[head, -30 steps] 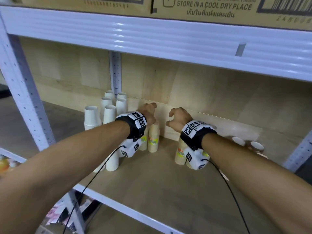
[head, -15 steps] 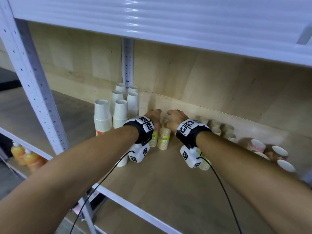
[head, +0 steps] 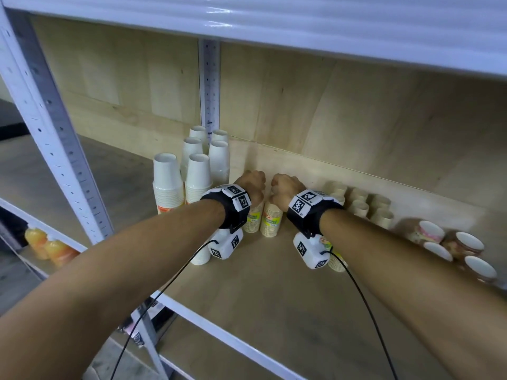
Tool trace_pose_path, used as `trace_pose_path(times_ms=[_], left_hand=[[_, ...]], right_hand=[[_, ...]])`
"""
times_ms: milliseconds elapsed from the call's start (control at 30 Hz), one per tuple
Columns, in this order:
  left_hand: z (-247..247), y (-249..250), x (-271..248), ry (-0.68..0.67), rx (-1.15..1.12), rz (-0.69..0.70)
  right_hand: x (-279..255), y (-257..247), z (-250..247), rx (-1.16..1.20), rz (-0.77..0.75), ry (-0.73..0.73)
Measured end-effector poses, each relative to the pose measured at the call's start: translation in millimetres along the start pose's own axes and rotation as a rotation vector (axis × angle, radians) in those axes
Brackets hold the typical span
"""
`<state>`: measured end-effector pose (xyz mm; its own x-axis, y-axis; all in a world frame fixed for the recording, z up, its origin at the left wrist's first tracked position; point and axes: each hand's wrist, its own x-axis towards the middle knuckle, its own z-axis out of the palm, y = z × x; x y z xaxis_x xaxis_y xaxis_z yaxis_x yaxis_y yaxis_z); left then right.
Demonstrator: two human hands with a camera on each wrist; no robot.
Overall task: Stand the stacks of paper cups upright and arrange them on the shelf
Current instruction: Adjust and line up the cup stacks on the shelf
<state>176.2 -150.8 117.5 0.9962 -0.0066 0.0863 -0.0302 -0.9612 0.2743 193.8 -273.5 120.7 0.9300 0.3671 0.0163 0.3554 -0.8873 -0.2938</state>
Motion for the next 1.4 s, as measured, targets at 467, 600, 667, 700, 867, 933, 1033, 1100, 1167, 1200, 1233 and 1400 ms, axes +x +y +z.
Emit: trace_pose_path(times_ms=[467,600,667,700,867,933,1033,1100,1167,1200,1233,1400], left_hand=[[-17,34,-34,-0.066,-0.059,0.011],[-27,55,-45,-0.134,-0.043,0.091],[-32,69,-49,-0.187,-0.028,0.155],[-33,77,-52,-0.196,-0.018,0.167],[-30,111,-56,-0.238,-0.035,0.209],[-30,124,-61,-0.263,-0.041,0.248],[-26,144,-69,-0.253,-0.071,0.277],[-19,155,-70,-0.256,-0.07,0.284],[-13,165,-70,-0.283,-0.1,0.275],[-11,169,-70,-0.293,-0.111,0.275],[-9,174,-70,-0.298,-0.106,0.278],[-2,187,-70,-0.312,-0.06,0.307]], right_hand=[[-62,7,-30,0.015,0.078,-0.033],[-85,18,-43,0.017,0.086,-0.06],[-95,26,-48,0.026,0.093,-0.051],[-100,31,-51,0.027,0.101,-0.046],[-123,49,-67,-0.066,0.132,-0.074],[-129,59,-72,-0.086,0.147,-0.077],[-139,75,-76,-0.15,0.178,-0.089],[-145,87,-79,-0.151,0.188,-0.097],[-150,96,-81,-0.186,0.203,-0.111],[-153,100,-82,-0.198,0.216,-0.115],[-154,106,-82,-0.204,0.224,-0.111],[-159,130,-85,-0.139,0.252,-0.089]])
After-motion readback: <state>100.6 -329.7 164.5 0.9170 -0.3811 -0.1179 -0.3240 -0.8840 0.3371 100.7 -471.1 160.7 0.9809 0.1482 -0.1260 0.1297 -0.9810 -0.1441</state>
